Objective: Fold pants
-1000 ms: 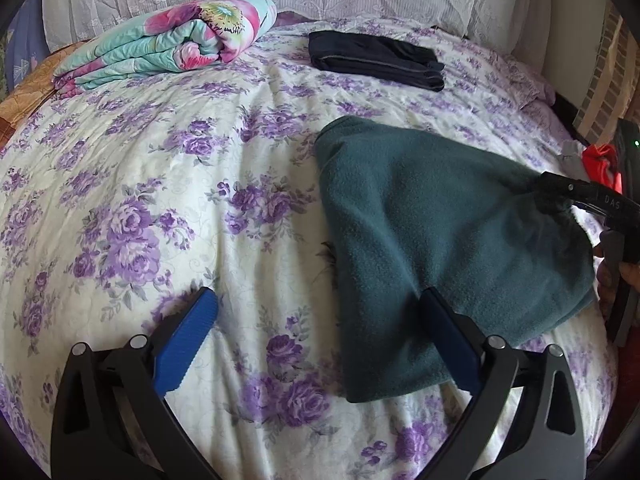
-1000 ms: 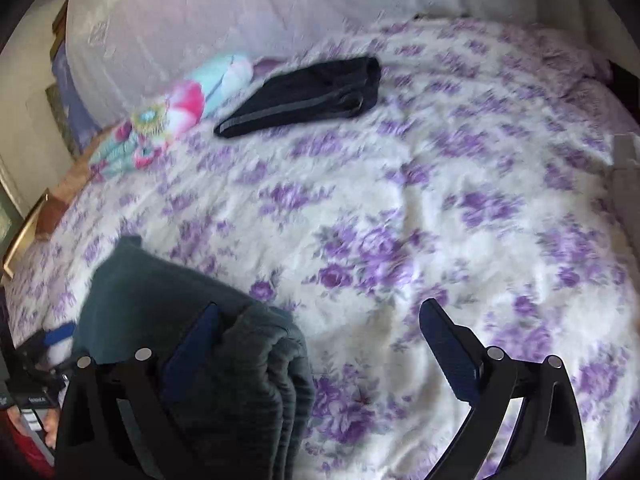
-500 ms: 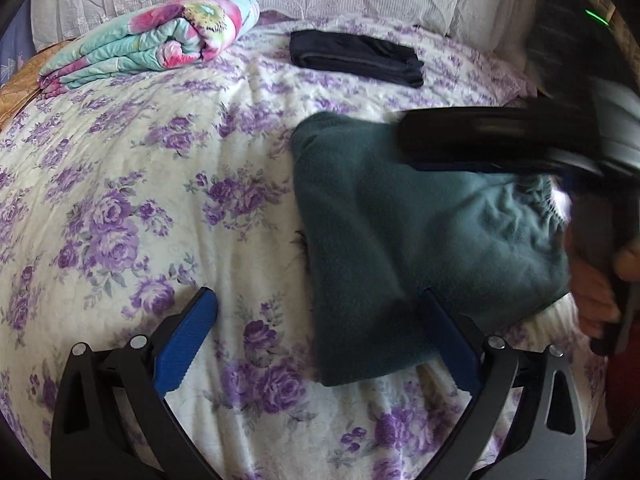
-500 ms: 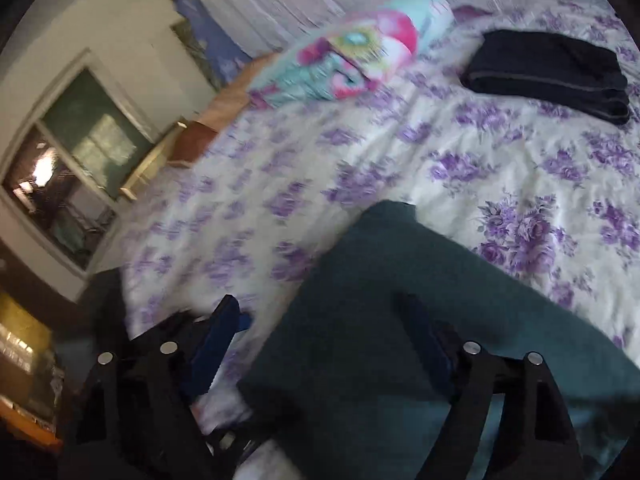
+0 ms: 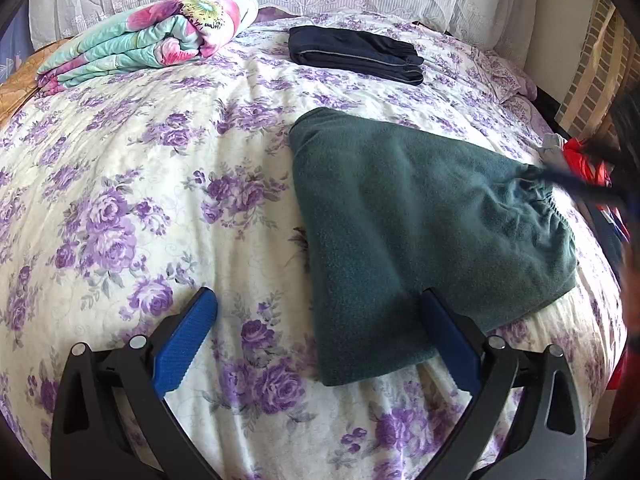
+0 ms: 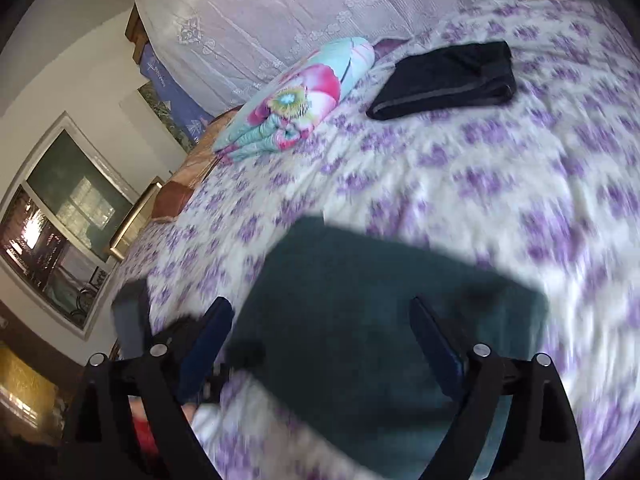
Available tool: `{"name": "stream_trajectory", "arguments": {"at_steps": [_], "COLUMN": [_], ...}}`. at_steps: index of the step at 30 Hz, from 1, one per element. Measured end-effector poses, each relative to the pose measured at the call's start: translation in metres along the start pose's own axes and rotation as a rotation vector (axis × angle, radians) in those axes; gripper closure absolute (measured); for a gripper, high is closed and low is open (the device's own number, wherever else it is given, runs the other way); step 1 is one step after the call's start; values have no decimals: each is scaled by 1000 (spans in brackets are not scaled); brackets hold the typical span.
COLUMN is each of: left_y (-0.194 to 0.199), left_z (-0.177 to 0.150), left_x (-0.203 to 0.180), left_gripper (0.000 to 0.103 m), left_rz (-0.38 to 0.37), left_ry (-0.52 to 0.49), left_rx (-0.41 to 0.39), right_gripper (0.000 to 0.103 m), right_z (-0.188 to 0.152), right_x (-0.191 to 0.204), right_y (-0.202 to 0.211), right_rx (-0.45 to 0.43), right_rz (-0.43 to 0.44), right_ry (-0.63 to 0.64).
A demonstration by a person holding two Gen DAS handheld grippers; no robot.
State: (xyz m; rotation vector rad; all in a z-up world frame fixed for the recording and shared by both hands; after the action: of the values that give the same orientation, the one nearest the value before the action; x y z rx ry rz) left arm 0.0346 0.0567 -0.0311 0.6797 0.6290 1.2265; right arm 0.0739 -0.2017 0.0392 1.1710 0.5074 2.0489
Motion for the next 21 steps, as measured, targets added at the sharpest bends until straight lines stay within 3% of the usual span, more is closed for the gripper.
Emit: {"name": "stream_trajectory", "arguments": {"at_steps": [3,5,10,14,21], "left_y": [0,0,0,0,3], "left_z": [0,0,0,2,13], "left_x": [0,0,0,3,17], "left_gripper": [5,5,5,5,5], "left_rz": [1,1,-1,-29,-233], "left_ry": [-1,0,1,14,81], "left_rx": [0,1,-2,-1,2], "right_gripper": [12,13,10,10,10], "right_z": [-34,-51,-69,-51,-11], "right_x": [-25,-36,-45,-64,-113], "right_y": [3,11,52,59,25], "right_rx": [54,36,-24,-69,-61], "right_rz": [-26,21,-52,-86,25], "right_ry": [-64,-86,-117,-143,-332]}}
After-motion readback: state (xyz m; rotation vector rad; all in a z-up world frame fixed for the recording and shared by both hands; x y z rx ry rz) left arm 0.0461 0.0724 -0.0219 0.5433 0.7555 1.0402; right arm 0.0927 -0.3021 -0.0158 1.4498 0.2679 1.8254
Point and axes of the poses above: each gripper's, at about its wrist camera, not at the fingertips, and y roughly against the way its jaws point, x to its left, z to its top, the point moved 1 cm from there along -y, roughly the way its jaws point, and after that the axes turned 9 degrees about -y, right-handed, at the moved point
